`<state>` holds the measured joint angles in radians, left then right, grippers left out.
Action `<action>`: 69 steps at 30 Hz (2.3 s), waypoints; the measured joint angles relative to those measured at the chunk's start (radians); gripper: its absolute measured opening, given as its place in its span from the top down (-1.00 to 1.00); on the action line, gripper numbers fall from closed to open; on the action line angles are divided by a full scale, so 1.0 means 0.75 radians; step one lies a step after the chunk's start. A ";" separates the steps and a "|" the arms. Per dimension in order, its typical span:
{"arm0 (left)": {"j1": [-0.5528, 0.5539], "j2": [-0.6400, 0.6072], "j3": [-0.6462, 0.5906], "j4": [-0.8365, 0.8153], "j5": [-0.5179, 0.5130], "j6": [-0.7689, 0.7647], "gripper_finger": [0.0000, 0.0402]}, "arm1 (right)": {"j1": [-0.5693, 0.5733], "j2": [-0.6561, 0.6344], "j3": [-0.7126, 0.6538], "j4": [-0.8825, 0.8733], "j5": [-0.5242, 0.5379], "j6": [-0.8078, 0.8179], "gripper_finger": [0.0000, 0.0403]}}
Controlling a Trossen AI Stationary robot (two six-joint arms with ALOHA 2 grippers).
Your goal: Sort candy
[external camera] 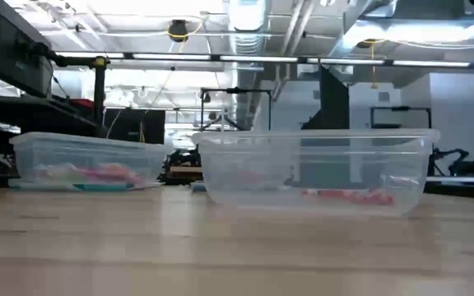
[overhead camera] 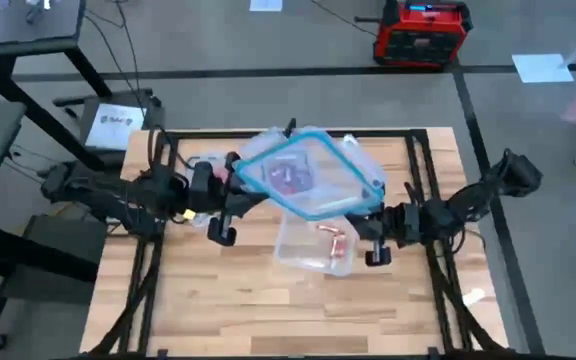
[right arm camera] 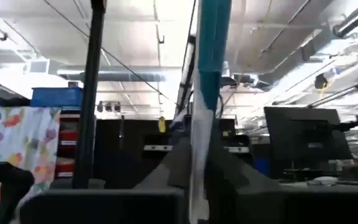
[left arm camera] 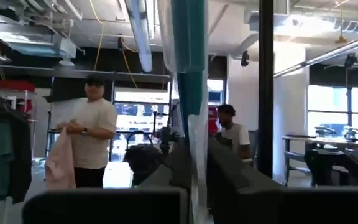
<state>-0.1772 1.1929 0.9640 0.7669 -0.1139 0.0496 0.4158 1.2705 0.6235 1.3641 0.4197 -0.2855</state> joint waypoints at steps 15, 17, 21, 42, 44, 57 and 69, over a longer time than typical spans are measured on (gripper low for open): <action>0.007 -0.087 -0.003 -0.677 -0.295 0.099 0.29 | 0.227 -0.238 0.001 -0.401 0.445 0.008 0.99; 0.008 -0.098 -0.003 -0.805 -0.376 0.109 0.21 | 0.269 -0.283 0.001 -0.474 0.468 0.038 0.99; 0.008 -0.114 -0.003 -1.031 -0.476 0.099 0.15 | 0.351 -0.358 0.001 -0.600 0.528 0.098 0.99; 0.029 -0.371 -0.002 -1.159 -0.210 -0.205 0.17 | 0.501 -0.467 0.002 -1.255 0.630 0.616 0.99; 0.030 -0.383 -0.002 -1.168 -0.154 -0.222 0.17 | 0.502 -0.467 0.002 -1.259 0.630 0.616 0.99; 0.039 -0.359 -0.002 -1.107 0.007 -0.213 0.17 | 0.501 -0.467 0.002 -1.266 0.587 0.619 0.99; 0.067 -0.235 0.007 -0.979 0.077 -0.279 0.33 | 0.496 -0.466 0.002 -1.300 0.584 0.679 0.99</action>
<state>-0.1268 1.0164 0.9695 0.0325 -0.0563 -0.1598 0.7876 0.9211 0.6247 0.3891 0.8576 0.2240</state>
